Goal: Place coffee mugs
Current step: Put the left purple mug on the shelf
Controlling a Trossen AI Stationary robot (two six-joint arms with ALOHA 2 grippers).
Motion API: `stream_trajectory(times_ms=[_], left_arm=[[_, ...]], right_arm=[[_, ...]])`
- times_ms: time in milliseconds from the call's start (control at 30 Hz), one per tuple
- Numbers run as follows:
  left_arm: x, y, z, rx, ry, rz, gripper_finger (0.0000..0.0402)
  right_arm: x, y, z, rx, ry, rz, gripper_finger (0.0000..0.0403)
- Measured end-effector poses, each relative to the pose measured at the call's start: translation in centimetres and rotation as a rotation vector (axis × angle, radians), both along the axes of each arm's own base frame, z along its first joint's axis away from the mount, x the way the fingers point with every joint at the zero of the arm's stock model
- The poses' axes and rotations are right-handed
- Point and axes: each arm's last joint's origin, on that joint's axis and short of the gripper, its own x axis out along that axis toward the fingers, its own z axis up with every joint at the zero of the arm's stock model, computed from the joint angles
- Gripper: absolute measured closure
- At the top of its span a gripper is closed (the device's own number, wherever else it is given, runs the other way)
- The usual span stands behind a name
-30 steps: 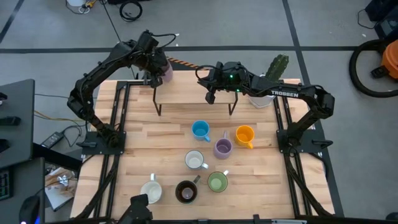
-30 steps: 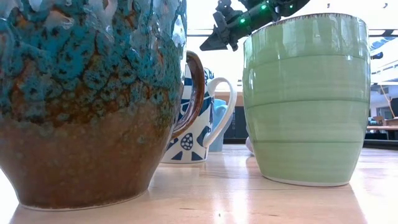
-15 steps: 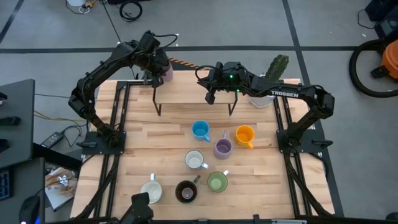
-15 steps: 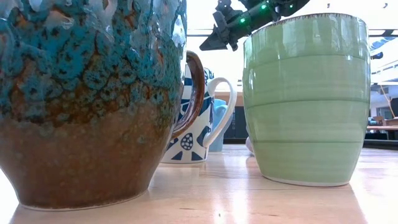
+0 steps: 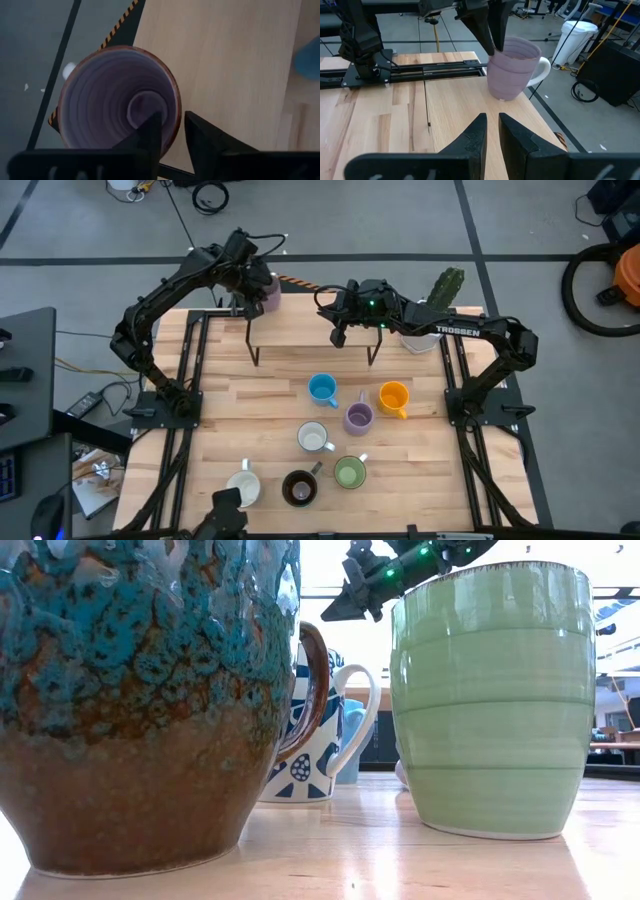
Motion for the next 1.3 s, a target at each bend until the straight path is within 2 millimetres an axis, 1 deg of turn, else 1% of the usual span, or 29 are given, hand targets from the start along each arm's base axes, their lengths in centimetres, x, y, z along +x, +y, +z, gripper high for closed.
stream_trajectory(times_ms=[333, 533, 633, 1300], left_arm=[[0.5, 0.3, 0.4, 0.049, -0.047, -0.005, 0.0256], [1.0, -0.1, 0.4, 0.102, -0.008, -0.013, 0.0227], [1.1, -0.2, 0.4, 0.139, 0.033, -0.01, 0.0226], [1.2, 0.0, 0.5, 0.183, 0.039, -0.014, 0.023]], right_arm=[[0.0, 0.0, 0.0, 0.0, 0.001, 0.0, 0.0349], [0.0, 0.0, 0.0, 0.0, 0.003, 0.0, 0.0349], [0.0, 0.0, 0.0, 0.0, 0.003, 0.0, 0.0349], [0.1, 0.1, 0.0, 0.005, -0.001, 0.018, 0.0349]])
